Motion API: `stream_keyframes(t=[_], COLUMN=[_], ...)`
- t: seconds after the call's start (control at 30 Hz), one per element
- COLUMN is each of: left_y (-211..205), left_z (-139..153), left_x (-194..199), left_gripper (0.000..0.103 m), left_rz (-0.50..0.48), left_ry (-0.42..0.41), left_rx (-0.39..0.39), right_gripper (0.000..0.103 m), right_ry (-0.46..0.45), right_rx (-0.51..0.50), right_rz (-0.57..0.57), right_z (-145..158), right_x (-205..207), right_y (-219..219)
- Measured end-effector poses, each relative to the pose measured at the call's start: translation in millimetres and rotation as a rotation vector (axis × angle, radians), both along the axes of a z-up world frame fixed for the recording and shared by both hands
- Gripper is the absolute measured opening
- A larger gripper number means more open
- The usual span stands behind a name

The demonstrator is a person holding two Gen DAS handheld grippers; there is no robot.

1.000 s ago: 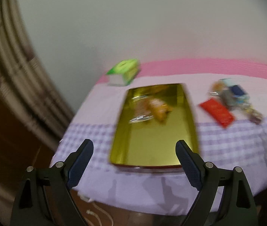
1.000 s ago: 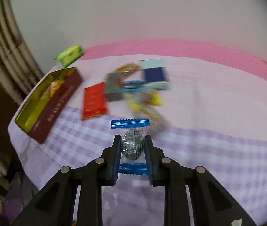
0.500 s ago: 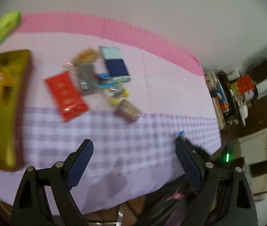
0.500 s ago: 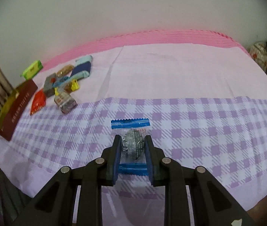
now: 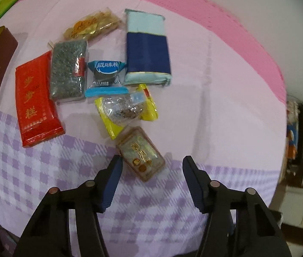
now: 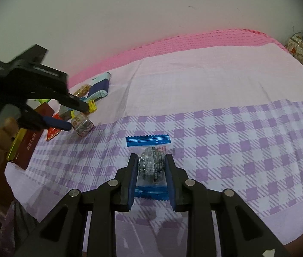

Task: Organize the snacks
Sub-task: 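Grasp the blue-wrapped candy with the right gripper while the left grasps the brown cake box, then carry the brown cake box into the gold tray and open the left gripper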

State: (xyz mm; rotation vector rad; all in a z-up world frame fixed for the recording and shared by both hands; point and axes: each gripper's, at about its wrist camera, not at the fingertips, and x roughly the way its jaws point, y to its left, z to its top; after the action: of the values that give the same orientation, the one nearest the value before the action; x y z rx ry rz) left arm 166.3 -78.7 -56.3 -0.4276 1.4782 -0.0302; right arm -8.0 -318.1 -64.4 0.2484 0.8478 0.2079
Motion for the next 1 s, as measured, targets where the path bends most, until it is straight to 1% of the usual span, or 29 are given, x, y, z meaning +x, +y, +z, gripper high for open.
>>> stream_keyframes(t=[0.07, 0.1, 0.17, 0.2, 0.3, 0.33, 0.4, 0.47, 0.5, 0.57, 0.7, 0.77, 0.87, 0.93, 1.0], left_y=[-4, -5, -8, -10, -20, -19, -15, -11, -8, -1, 16, 21, 30, 33, 40], left_z=[-4, -6, -13, -13, -15, -14, -10, -3, 2, 11, 30, 41, 50, 53, 58], left_x=[4, 4, 5, 4, -2, -7, -21, -36, -46, -61, -89, -102, -112, -117, -120], left_gripper=[0.057, 0.055, 0.033, 0.03, 0.029, 0.029, 0.029, 0.029, 0.029, 0.029, 0.029, 0.029, 0.029, 0.029, 0.029], left_rz=[0.012, 0.015, 0.02, 0.022, -0.067, -0.081, -0.119, -0.156, -0.175, -0.192, -0.214, -0.222, -0.232, -0.238, -0.245], left_ry=[0.001, 0.002, 0.012, 0.004, -0.022, -0.028, -0.054, -0.091, -0.11, -0.129, -0.179, -0.198, -0.22, -0.228, -0.231], left_rx=[0.018, 0.03, 0.058, 0.072, 0.114, 0.122, 0.108, 0.13, 0.127, 0.11, 0.106, 0.107, 0.103, 0.1, 0.092], right_gripper=[0.024, 0.024, 0.024, 0.024, 0.025, 0.025, 0.025, 0.025, 0.025, 0.025, 0.026, 0.029, 0.037, 0.054, 0.057], right_ry=[0.002, 0.003, 0.004, 0.007, 0.013, 0.013, 0.014, 0.015, 0.015, 0.022, 0.028, 0.039, 0.037, 0.035, 0.04], right_rx=[0.013, 0.02, 0.033, 0.037, 0.04, 0.04, 0.035, 0.032, 0.029, 0.015, -0.006, -0.013, -0.037, -0.066, -0.107], right_rz=[0.002, 0.001, 0.001, 0.001, -0.002, -0.001, -0.003, -0.005, -0.006, -0.004, -0.003, 0.001, -0.001, 0.008, 0.014], right_z=[-1, -1, -2, -2, -3, -3, -4, -5, -5, -6, -7, -9, -9, -9, -10], right_x=[0, -1, 0, 0, 2, 2, 2, 2, 3, 5, 6, 8, 10, 11, 15], right_y=[-2, -3, -5, -6, -8, -9, -10, -9, -8, -4, 3, 7, 12, 21, 32])
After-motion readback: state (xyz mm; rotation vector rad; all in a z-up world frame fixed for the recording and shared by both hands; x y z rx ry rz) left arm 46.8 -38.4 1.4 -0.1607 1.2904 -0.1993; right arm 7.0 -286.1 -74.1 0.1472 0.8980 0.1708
